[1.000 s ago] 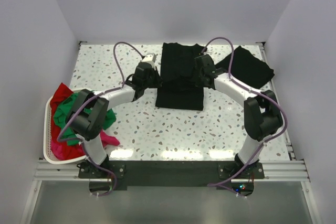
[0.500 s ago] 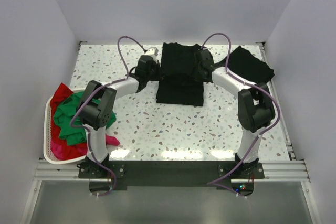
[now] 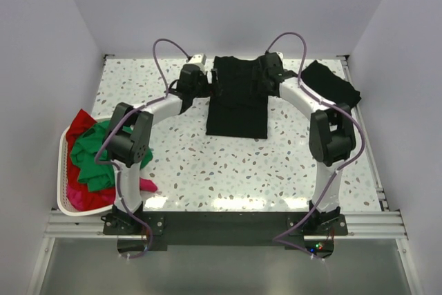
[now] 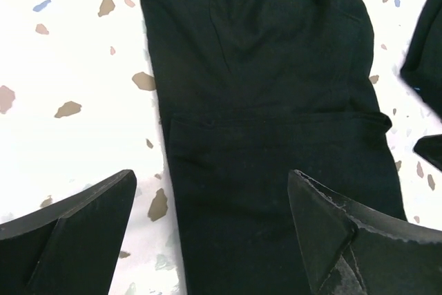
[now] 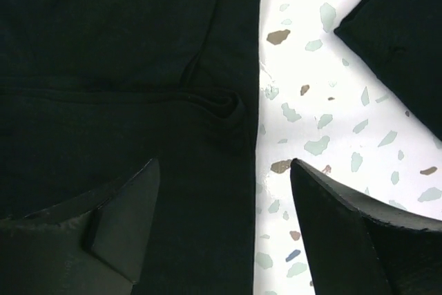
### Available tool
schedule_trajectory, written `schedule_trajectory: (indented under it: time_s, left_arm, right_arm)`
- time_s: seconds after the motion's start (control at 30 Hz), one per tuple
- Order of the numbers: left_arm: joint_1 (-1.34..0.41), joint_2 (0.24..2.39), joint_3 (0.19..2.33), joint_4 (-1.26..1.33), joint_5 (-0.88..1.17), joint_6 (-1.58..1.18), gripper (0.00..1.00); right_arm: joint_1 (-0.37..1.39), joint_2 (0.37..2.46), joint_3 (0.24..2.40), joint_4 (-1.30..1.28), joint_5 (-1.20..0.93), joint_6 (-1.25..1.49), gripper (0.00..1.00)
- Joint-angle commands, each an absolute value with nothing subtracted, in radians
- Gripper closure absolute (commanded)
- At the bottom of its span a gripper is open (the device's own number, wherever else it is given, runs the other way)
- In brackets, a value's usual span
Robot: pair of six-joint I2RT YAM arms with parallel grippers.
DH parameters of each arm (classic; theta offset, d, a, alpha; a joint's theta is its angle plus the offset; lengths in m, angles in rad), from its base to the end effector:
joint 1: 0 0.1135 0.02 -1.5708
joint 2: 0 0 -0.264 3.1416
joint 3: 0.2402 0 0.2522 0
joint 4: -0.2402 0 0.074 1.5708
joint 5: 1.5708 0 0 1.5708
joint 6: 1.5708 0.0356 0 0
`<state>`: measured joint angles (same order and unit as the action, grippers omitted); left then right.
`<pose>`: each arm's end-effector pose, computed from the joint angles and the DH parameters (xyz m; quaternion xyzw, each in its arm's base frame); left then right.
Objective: Fold and stack the t-shirts
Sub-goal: Fold the tshirt
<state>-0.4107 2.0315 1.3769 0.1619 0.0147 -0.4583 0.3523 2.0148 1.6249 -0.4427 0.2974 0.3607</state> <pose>0.4259 -0.1860 0.1966 -0.0166 0.8580 -0.2218 0.4630 0.4311 0.1474 0.2344 0.0573 0.9221 -0.0050 0.3826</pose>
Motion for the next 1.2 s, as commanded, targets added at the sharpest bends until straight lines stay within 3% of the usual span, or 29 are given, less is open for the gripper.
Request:
schedule_trajectory:
  time_s: [0.0, 0.23, 0.43, 0.67, 0.97, 1.17]
  left_arm:
    - [-0.403, 1.902, 1.306, 0.195, -0.035, -0.394, 0.04]
    - [-0.405, 1.764, 1.054, 0.274, 0.011, -0.393, 0.09]
    - [-0.410, 1.661, 0.839, 0.334, 0.064, -0.416, 0.15]
    - [-0.436, 1.594, 0.738, 0.356, 0.078, -0.440, 0.17]
    - [-0.472, 1.611, 0.727, 0.337, 0.074, -0.451, 0.17]
    - [-0.497, 1.635, 0.735, 0.321, 0.031, -0.460, 0.20]
  right_arm:
    - [0.353, 1.904, 1.589, -0.437, 0.279, 0.348, 0.20]
    - [0.351, 1.743, 1.312, -0.341, 0.149, 0.399, 0.21]
    - [0.356, 1.605, 1.034, -0.238, 0.046, 0.442, 0.30]
    - [0.356, 1.562, 0.936, -0.219, 0.020, 0.453, 0.44]
    - [0.356, 1.594, 0.917, -0.213, 0.003, 0.454, 0.53]
    - [0.354, 1.601, 0.907, -0.213, 0.008, 0.454, 0.54]
